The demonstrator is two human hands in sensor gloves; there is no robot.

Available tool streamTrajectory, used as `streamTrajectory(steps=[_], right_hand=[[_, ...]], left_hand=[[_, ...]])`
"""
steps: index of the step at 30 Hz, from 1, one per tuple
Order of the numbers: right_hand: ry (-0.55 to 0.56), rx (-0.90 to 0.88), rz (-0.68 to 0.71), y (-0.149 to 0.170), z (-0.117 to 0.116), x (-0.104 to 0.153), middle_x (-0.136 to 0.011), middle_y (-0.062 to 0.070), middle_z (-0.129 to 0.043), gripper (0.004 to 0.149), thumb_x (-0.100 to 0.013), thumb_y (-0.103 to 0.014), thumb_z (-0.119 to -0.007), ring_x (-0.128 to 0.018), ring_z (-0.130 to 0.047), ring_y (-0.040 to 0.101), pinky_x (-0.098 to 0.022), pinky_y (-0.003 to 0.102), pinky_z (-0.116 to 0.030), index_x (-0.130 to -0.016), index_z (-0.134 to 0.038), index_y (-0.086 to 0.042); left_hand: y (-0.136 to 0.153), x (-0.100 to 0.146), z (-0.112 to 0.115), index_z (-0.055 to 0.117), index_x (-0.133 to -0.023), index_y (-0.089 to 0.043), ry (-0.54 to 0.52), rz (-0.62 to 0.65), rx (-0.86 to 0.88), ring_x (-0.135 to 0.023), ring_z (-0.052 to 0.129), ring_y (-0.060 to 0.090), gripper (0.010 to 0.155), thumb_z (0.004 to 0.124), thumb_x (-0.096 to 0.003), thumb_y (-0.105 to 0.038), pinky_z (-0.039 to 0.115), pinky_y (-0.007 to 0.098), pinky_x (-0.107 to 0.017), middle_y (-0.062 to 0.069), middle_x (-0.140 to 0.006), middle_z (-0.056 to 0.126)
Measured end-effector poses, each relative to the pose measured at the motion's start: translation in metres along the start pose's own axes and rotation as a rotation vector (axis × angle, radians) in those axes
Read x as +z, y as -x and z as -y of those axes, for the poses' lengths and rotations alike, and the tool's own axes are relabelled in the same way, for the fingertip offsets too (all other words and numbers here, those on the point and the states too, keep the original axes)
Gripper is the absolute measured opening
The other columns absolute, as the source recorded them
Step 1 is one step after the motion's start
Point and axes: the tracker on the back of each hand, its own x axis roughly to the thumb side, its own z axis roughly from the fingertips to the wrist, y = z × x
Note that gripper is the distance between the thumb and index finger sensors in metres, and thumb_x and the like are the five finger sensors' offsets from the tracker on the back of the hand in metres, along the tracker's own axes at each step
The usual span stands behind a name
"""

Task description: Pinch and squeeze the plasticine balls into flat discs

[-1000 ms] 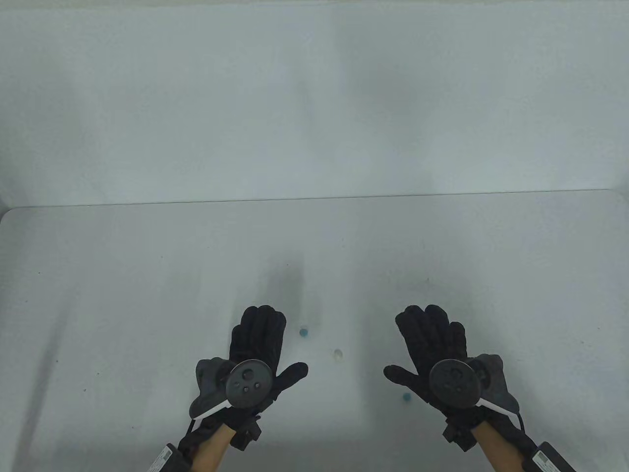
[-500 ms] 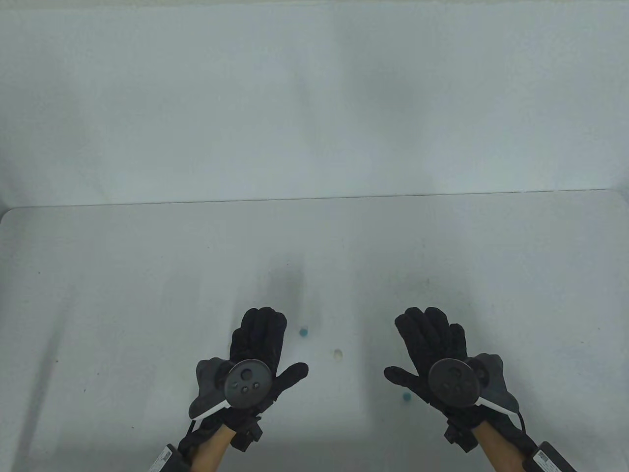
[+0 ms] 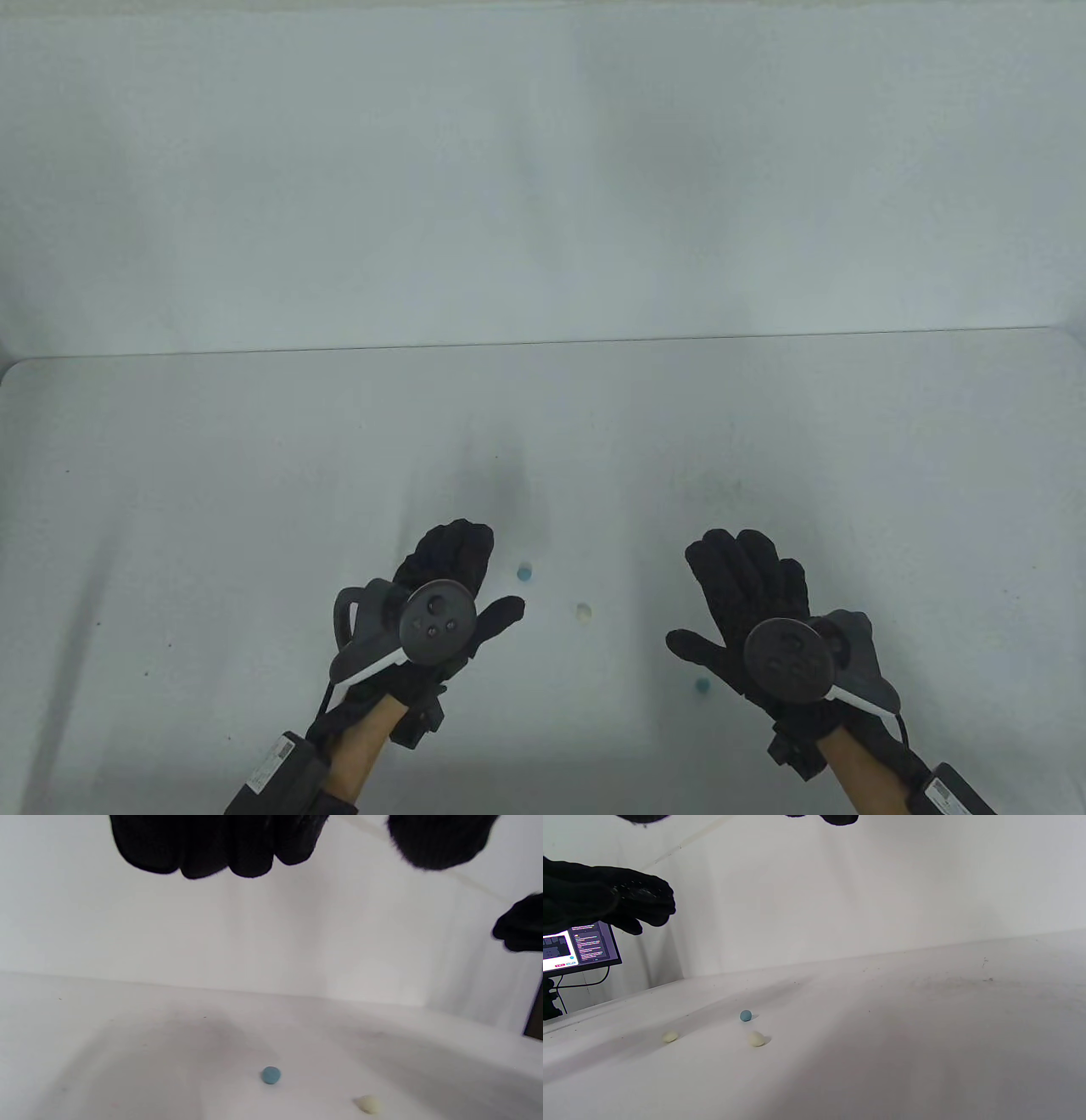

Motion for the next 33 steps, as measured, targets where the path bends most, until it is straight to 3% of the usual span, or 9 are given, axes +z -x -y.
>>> streamTrajectory(steps=[8,19,26,33], right_hand=[[0.015,-0.014,0.01,0.0,0.002,0.002,-0.124,0.017,-0.032,0.086,-0.055,-0.069,-0.051,-0.11,-0.035,0.055,-0.07,0.077,-0.04,-0.117,-0.03,-0.014],[0.025,-0.028,0.013,0.001,0.003,0.002,-0.124,0.016,-0.033,0.085,-0.055,-0.069,-0.052,-0.11,-0.035,0.055,-0.07,0.077,-0.04,-0.117,-0.03,-0.014],[0.022,-0.033,0.011,0.001,0.004,0.003,-0.124,0.016,-0.033,0.085,-0.055,-0.068,-0.052,-0.11,-0.035,0.055,-0.07,0.077,-0.04,-0.117,-0.03,-0.014],[0.032,-0.043,0.007,0.002,0.005,0.003,-0.123,0.017,-0.034,0.084,-0.056,-0.067,-0.052,-0.11,-0.035,0.055,-0.07,0.076,-0.041,-0.116,-0.031,-0.013]], left_hand=[[0.016,-0.025,0.04,0.061,-0.107,-0.011,0.192,-0.075,-0.102,-0.09,0.081,0.04,0.069,0.076,-0.0514,-0.049,0.072,0.053,-0.065,0.017,-0.106,0.07],[0.024,-0.032,0.092,0.068,-0.103,-0.016,0.385,-0.108,-0.212,-0.084,0.088,0.035,0.063,0.081,-0.0487,-0.045,0.076,0.05,-0.062,0.011,-0.101,0.078],[0.02,-0.035,0.101,0.07,-0.101,-0.015,0.402,-0.086,-0.266,-0.078,0.091,0.032,0.061,0.085,-0.0467,-0.038,0.082,0.038,-0.063,0.012,-0.097,0.08],[0.021,-0.032,0.103,0.076,-0.093,-0.017,0.328,-0.074,-0.285,-0.068,0.096,0.027,0.049,0.084,-0.0473,-0.033,0.089,0.032,-0.055,0.01,-0.088,0.085]])
